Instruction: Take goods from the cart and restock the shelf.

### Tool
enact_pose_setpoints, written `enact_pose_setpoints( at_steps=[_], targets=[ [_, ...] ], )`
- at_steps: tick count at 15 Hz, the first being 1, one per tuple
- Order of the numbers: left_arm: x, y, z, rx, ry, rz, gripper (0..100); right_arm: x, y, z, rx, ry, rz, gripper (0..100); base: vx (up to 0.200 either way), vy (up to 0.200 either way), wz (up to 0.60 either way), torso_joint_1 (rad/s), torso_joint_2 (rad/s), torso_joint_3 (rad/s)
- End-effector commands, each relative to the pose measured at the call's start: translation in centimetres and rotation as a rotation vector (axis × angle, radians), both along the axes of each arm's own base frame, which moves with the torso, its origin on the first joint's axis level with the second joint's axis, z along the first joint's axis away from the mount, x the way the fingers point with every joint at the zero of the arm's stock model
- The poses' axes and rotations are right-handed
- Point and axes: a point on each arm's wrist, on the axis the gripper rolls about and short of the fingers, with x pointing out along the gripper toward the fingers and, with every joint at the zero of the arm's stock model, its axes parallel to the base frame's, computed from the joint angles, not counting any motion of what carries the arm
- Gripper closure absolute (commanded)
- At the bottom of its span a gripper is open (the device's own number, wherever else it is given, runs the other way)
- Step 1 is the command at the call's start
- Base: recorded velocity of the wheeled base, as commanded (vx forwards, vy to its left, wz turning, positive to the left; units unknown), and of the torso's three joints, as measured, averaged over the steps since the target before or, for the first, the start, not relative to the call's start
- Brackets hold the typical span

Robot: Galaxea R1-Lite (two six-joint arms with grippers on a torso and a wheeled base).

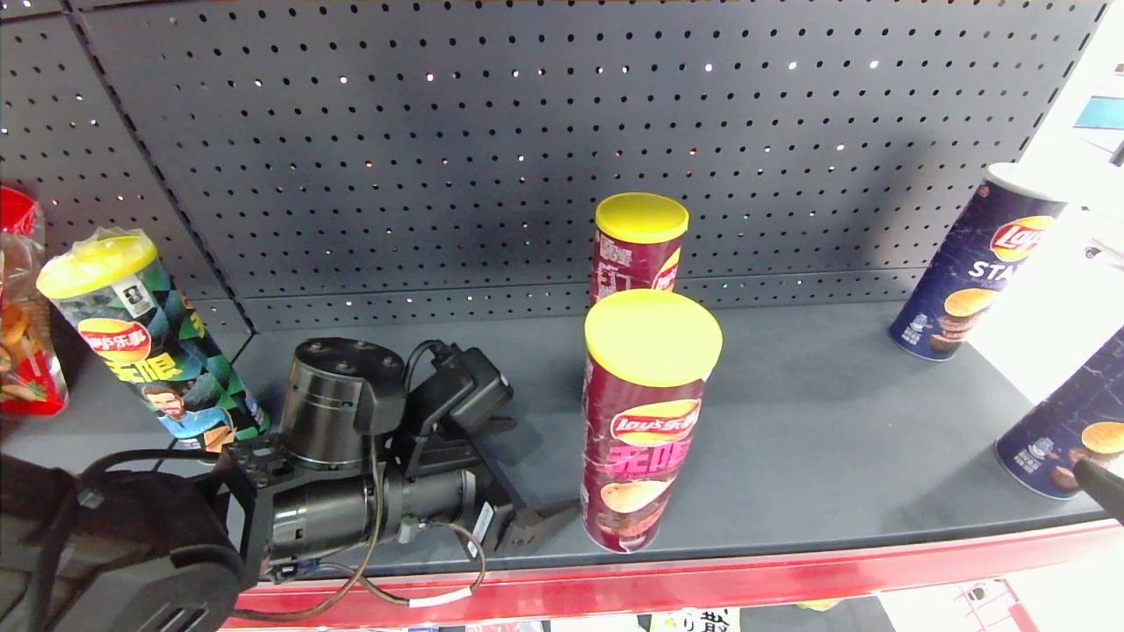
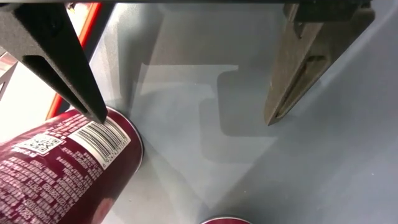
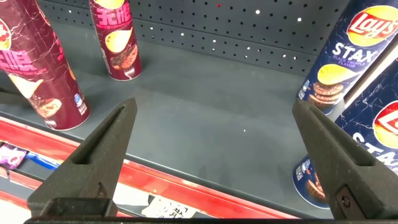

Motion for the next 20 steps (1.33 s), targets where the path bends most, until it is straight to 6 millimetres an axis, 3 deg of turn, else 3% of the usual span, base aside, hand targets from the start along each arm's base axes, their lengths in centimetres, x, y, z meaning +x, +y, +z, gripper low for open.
enact_pose_setpoints(
  at_steps=[1,4,7,8,11,12,13,14,15,16,18,20],
  targets=[
    [0.2,-0.1,-0.1,0.000,0.001,0.000,0,0.0,0.0,-0.1,-0.002,0.003,0.000,0,0.000,0.000,0.00,0.000,0.00,0.000],
    [-0.1,0.3,0.1,-0.002,-0.002,0.006,0,0.0,0.0,-0.3,-0.005,0.010,0.002,0,0.000,0.000,0.00,0.000,0.00,0.000],
    [-1.4,3.6,2.1,-0.036,-0.058,0.088,0,-0.2,-0.1,-1.8,-0.020,0.044,0.002,0,0.000,0.000,0.00,0.000,0.00,0.000],
    [-2.7,5.2,2.8,-0.052,-0.081,0.118,0,-0.4,-0.2,-2.3,-0.025,0.051,-0.001,0,0.000,0.000,0.00,0.000,0.00,0.000],
    [-9.1,10.6,3.8,-0.065,-0.113,0.207,0,-1.5,-0.8,-2.7,-0.041,0.073,-0.052,0,0.000,0.000,0.00,0.000,0.00,0.000],
    [-10.3,11.5,3.9,-0.062,-0.115,0.232,0,-1.7,-1.0,-2.6,-0.040,0.070,-0.076,0,0.000,0.000,0.00,0.000,0.00,0.000],
    [-13.5,13.7,4.4,-0.037,-0.109,0.322,0,-2.4,-1.6,-2.0,-0.041,0.056,-0.205,0,0.000,0.000,0.00,0.000,0.00,0.000],
    [-15.3,14.9,4.7,-0.012,-0.105,0.398,0,-2.8,-2.0,-1.5,-0.066,0.031,-0.338,0,0.000,0.000,0.00,0.000,0.00,0.000],
    [-16.3,15.4,4.8,0.008,-0.100,0.445,0,-2.9,-2.2,-1.2,-0.089,0.018,-0.400,0,0.000,0.000,0.00,0.000,0.00,0.000],
    [-18.5,16.5,4.9,0.052,-0.098,0.541,0,-3.1,-2.4,-0.8,-0.116,0.000,-0.457,0,0.000,0.000,0.00,0.000,0.00,0.000],
    [-20.8,17.3,4.4,0.049,-0.144,0.590,0,-3.5,-2.5,-1.5,-0.143,-0.003,-0.484,0,0.000,0.000,0.00,0.000,0.00,0.000],
    [-22.1,17.8,3.7,0.026,-0.200,0.643,0,-4.0,-2.6,-2.0,-0.204,-0.016,-0.494,0,0.000,0.000,0.00,0.000,0.00,0.000]
  ],
)
